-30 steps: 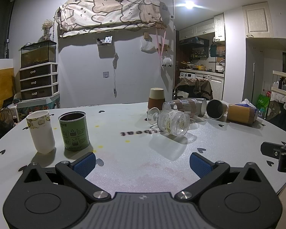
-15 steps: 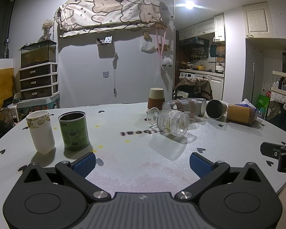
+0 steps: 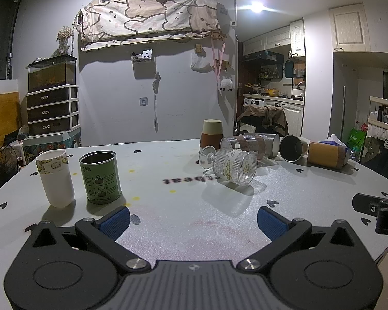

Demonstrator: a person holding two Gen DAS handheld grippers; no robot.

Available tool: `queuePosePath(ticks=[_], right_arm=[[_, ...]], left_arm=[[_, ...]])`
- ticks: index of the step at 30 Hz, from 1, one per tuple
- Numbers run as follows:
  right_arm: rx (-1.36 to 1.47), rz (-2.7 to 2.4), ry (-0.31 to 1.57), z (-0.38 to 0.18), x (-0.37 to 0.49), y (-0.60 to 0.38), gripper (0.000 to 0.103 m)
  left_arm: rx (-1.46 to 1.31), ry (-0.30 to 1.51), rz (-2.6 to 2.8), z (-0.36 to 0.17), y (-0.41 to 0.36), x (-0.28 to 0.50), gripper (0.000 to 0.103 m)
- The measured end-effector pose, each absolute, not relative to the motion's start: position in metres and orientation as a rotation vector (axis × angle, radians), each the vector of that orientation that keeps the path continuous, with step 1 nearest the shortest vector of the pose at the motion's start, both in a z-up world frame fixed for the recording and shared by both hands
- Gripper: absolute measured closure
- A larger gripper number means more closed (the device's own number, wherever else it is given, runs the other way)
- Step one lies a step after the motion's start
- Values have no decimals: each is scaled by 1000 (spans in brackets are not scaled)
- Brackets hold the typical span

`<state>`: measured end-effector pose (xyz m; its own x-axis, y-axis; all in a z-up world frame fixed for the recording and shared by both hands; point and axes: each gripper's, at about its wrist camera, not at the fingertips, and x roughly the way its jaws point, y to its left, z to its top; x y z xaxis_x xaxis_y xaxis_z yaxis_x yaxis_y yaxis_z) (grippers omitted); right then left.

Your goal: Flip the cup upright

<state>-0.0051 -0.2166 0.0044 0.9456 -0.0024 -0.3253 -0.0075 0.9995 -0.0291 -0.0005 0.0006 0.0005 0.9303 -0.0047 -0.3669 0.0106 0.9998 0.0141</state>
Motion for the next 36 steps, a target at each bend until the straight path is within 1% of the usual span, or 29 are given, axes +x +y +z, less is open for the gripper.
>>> queuePosePath(ticks=[8,14,26,32,36], right_arm=[[17,56,330,-7,-2,-216,0],[31,50,328,-9,20,-230,0],[-19,55,377,19,117,-250,0],[-32,219,380,38,174,-220,0],[-29,358,389,35,217,-195,0]], left_arm=[[16,375,-8,0,0,0,0],[11,376,-9,2,2,-2,0],[10,381,-9,-4,4,1,0],[-2,384,-13,-13,12,6,0],[-18,388,-15,-16,19,9,0]])
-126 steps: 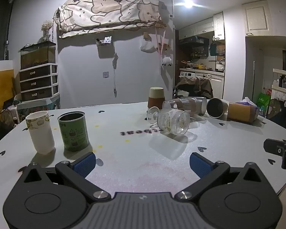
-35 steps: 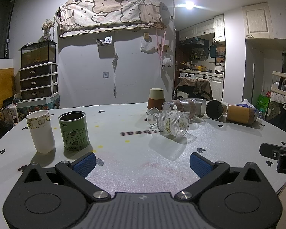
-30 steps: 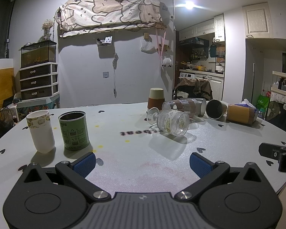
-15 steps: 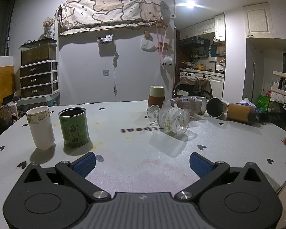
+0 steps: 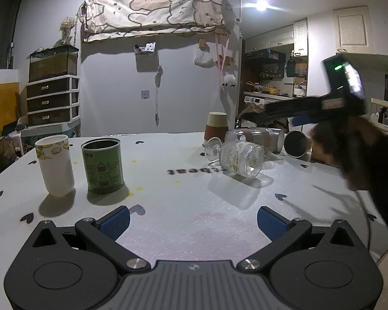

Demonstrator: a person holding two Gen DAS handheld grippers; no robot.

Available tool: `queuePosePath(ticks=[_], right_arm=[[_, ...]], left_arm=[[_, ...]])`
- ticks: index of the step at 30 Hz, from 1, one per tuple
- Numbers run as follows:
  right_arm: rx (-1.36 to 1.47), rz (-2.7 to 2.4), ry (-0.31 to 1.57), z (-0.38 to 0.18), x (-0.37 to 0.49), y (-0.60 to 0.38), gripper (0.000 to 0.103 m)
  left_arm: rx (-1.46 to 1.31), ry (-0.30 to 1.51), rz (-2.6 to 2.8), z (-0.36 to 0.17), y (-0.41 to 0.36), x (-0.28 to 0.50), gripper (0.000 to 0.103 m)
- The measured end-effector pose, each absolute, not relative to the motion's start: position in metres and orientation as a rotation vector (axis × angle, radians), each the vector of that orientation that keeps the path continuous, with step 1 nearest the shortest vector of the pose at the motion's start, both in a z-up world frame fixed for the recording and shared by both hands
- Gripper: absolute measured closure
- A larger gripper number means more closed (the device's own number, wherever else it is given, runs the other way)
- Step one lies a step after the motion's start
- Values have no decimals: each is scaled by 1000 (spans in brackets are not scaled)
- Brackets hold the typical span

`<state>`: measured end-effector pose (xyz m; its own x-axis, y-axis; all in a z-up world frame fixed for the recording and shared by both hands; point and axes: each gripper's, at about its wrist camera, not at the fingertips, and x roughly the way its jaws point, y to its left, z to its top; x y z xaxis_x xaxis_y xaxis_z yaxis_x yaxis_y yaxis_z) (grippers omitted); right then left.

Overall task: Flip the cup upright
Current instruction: 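Move the right tool to the tipped clear glass goblet and grasp its bowl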

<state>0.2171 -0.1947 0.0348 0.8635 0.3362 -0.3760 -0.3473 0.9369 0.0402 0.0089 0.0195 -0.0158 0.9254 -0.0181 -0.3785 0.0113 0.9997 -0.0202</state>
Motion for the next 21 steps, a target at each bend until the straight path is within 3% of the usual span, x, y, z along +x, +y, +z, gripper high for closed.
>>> queuePosePath(ticks=[12,16,21], right_arm=[[-82,499,525,-33,280,-145,2],[-124,478,552,-40,281,-138,24],[-121,424,561,-41,268,-135,28]], left_arm=[[-81,415,-8,-28,45,25,0],[-88,421,-11,-30,48,25,0],[-98,418,-3,-30,51,23,0]])
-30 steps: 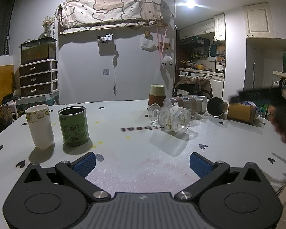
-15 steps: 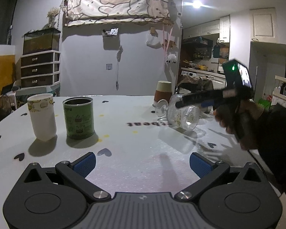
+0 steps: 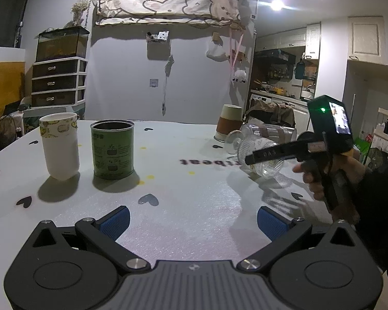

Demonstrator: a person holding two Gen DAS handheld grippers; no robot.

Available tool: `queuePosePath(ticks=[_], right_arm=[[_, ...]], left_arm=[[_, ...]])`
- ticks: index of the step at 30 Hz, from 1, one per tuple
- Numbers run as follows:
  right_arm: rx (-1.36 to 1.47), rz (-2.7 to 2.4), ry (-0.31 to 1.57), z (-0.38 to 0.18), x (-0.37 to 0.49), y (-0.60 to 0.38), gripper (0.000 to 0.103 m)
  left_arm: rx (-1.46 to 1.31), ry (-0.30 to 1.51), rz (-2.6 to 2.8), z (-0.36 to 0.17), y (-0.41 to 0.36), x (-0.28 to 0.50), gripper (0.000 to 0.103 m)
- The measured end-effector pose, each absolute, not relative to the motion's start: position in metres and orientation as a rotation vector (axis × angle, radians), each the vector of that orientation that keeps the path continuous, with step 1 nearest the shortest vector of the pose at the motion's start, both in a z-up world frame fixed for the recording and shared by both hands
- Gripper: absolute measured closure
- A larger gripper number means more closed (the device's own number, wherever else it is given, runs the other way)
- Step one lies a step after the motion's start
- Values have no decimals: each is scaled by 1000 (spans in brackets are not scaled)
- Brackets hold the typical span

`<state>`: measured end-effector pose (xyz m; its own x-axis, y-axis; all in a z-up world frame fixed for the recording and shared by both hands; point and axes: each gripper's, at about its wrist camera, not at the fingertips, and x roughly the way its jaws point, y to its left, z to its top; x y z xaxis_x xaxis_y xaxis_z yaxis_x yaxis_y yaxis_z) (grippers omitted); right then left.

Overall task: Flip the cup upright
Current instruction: 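Move the right tool to the tipped clear glass goblet and grasp its bowl, then lift the goblet with the right tool and carry it toward the left tool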

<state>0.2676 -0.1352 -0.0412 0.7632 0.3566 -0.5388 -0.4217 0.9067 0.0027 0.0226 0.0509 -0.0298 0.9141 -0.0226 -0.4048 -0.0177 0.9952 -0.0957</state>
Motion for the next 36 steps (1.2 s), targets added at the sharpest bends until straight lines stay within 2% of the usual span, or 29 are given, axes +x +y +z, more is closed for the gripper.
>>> queuePosePath(ticks=[18,27,36], right_arm=[[-144,530,540,-42,112,-133,29],[-154,680,528,-43,57,-131,29],[-188,732,506,-45,38,-126,29]], left_arm=[[-113,332,99,-5,69,-1,0],[-68,433,39,6,67,57,0],[-52,679,-112,-19,49,128,0]])
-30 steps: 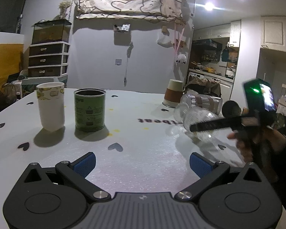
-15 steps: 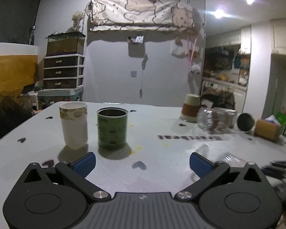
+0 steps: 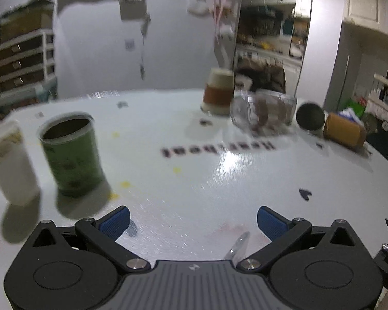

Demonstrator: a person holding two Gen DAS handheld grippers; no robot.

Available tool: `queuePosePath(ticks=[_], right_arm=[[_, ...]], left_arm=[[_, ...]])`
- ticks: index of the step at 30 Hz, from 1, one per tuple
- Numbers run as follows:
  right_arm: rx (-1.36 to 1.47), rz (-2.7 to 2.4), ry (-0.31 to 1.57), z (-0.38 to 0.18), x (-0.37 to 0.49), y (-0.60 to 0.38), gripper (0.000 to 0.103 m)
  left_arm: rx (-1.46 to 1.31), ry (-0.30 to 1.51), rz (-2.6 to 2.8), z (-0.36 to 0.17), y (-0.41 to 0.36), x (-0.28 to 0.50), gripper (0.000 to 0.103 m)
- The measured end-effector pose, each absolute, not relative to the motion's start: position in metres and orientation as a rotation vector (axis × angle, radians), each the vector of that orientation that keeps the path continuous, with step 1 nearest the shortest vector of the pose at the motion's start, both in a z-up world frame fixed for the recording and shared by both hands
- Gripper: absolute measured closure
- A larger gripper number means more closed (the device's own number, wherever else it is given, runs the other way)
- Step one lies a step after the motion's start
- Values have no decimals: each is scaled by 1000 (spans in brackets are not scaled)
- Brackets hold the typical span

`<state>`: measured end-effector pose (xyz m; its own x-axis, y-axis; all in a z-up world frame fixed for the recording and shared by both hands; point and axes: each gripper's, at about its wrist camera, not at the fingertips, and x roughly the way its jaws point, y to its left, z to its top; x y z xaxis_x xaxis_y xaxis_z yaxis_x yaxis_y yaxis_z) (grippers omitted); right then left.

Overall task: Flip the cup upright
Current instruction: 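Lift the goblet with the right tool and carry it toward the left tool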

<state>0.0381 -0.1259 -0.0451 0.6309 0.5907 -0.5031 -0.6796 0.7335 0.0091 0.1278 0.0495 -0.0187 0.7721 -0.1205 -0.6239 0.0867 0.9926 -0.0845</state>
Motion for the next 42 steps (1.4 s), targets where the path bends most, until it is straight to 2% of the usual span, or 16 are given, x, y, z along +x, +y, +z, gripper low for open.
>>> queuePosePath(ticks=[4,8,13,30,42], right_arm=[[-200,746,496,-46,35,-130,28],[-224,708,457,-45,27,-135,17],[-219,645,447,-43,28,-147,14],[-32,486,476,-46,69,-171,14],[87,453,514,-49,71,-178,17]], left_arm=[[-73,767,-117,-33,56,138,0],[-119,806,-103,-38,68,135,0],[-143,829,-105,-37,81,121,0],[-137,863,-60,-33,78,80,0],[-215,684,-185,16,79,67,1]])
